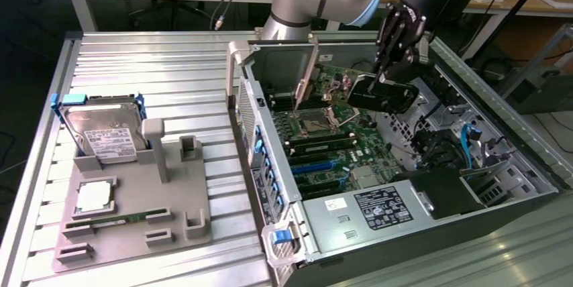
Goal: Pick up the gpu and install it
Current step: 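Insert the gpu into the slot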
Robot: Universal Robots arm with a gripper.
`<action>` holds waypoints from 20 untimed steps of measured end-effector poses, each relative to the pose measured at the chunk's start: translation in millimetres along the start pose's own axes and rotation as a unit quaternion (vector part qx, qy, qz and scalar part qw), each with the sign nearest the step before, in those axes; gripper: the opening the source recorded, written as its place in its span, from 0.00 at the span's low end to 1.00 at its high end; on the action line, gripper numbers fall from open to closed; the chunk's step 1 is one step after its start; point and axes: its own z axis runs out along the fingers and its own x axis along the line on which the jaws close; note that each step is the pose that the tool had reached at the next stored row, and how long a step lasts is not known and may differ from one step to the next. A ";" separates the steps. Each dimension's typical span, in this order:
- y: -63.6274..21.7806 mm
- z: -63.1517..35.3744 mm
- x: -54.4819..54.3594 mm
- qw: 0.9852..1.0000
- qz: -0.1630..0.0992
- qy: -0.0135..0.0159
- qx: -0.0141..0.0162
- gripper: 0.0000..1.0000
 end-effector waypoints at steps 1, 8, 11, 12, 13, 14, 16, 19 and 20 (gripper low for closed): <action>0.0 0.0 0.0 1.000 -0.003 0.000 0.000 0.27; 0.0 0.0 0.0 1.000 -0.024 0.001 0.000 0.27; 0.0 0.0 0.0 0.999 -0.035 0.001 -0.001 0.27; 0.0 0.0 0.0 0.999 -0.038 0.002 -0.001 0.27; 0.0 0.0 0.0 0.999 -0.041 0.002 -0.001 0.27; 0.0 0.0 0.0 0.999 -0.044 0.002 -0.001 0.27; 0.0 0.0 0.0 0.999 -0.054 0.002 -0.001 0.27; 0.0 0.0 0.0 0.998 -0.064 0.003 -0.001 0.27; 0.0 0.0 0.0 0.998 -0.067 0.003 -0.001 0.27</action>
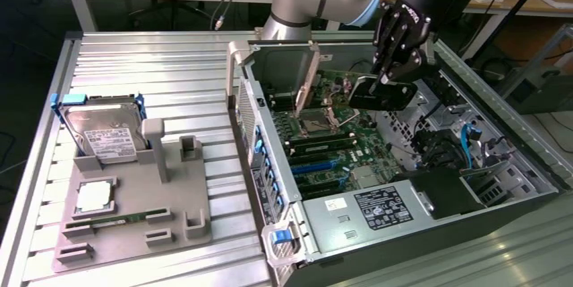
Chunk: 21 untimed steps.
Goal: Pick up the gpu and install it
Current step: 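Insert the gpu into the slot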
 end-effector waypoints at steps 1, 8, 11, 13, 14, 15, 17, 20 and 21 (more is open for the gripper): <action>0.0 0.0 0.0 1.000 -0.003 0.000 0.000 0.27; 0.0 0.0 0.0 1.000 -0.026 0.001 0.000 0.27; 0.0 0.0 0.0 0.999 -0.036 0.002 -0.001 0.27; 0.0 0.0 0.0 0.999 -0.044 0.002 -0.001 0.27; 0.0 0.0 0.0 0.999 -0.048 0.002 -0.001 0.27; 0.0 0.0 0.0 0.999 -0.052 0.002 -0.001 0.27; 0.0 0.0 0.0 0.998 -0.058 0.002 -0.001 0.27; -0.1 0.0 0.0 0.998 -0.062 0.003 -0.001 0.27; -0.1 0.0 0.0 0.998 -0.062 0.003 -0.001 0.27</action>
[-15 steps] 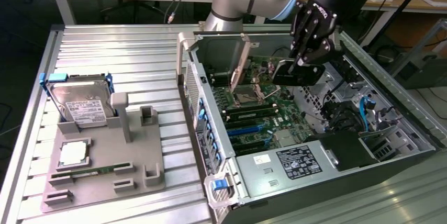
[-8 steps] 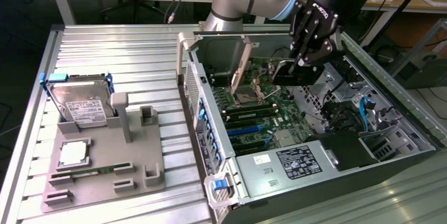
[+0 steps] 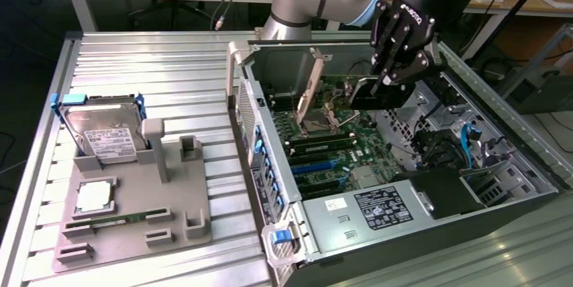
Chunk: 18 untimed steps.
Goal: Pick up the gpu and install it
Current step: 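Insert the gpu into the slot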
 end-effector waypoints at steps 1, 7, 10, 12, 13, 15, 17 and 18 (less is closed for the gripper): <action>0.0 0.1 0.0 1.000 0.000 0.000 0.000 0.27; 0.0 1.1 0.0 1.000 0.000 0.000 0.002 0.27; -0.1 1.8 0.0 1.000 0.000 0.000 0.004 0.27; -0.1 2.1 0.0 1.000 -0.001 0.000 0.005 0.27; -0.1 2.3 0.0 1.000 -0.001 0.000 0.005 0.27; -0.1 3.2 0.0 1.000 -0.001 0.000 0.005 0.27; -0.1 3.5 0.0 1.000 -0.001 0.000 0.005 0.27; -0.1 3.7 0.0 1.000 -0.001 0.000 0.005 0.27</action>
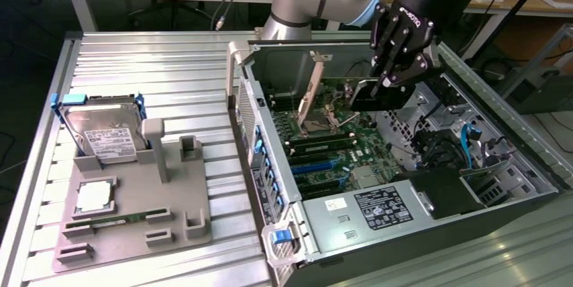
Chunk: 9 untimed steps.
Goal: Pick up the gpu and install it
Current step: 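Insert the gpu into the slot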
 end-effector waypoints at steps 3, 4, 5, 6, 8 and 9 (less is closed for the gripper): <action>0.0 0.8 0.0 1.000 0.000 0.000 0.000 0.27; 0.0 1.1 0.0 1.000 0.000 0.000 0.000 0.27; 0.0 1.3 0.0 1.000 0.000 0.000 0.000 0.27; 0.0 1.6 0.0 1.000 0.000 0.000 0.000 0.27; -0.1 2.1 0.1 1.000 0.000 0.000 0.000 0.27; -0.1 2.4 0.1 1.000 0.000 0.000 0.000 0.27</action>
